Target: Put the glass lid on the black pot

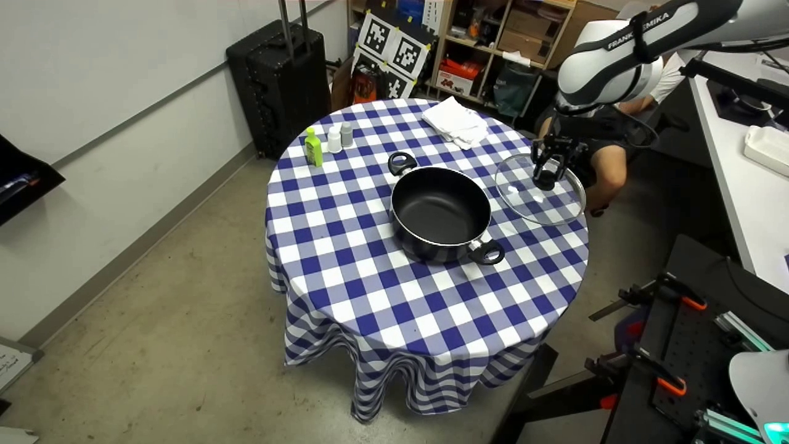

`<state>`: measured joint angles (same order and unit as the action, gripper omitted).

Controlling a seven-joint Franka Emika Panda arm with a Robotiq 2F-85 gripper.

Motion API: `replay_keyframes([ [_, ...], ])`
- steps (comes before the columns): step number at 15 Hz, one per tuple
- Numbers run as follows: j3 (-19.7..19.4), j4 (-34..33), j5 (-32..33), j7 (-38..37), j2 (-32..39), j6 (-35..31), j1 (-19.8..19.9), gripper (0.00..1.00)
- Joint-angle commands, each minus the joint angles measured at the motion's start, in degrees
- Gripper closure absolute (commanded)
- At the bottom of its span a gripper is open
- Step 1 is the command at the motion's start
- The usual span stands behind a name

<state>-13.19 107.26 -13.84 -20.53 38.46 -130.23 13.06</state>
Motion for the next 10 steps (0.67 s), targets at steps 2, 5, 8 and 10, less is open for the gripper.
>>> replay_keyframes([
  [2,-5.3,11.3,8.7,-7.7,-15.2,1.7,-6.6,0.75],
  [5,-5.3,11.4,15.9,-10.8,-21.6,6.8,-9.3,0.75],
  [8,-0.9,6.0,15.9,-8.2,-24.3,12.6,-10.1,0.75],
  [10,2.3,0.4,14.1,-6.6,-23.7,16.4,-10.6,0.75],
])
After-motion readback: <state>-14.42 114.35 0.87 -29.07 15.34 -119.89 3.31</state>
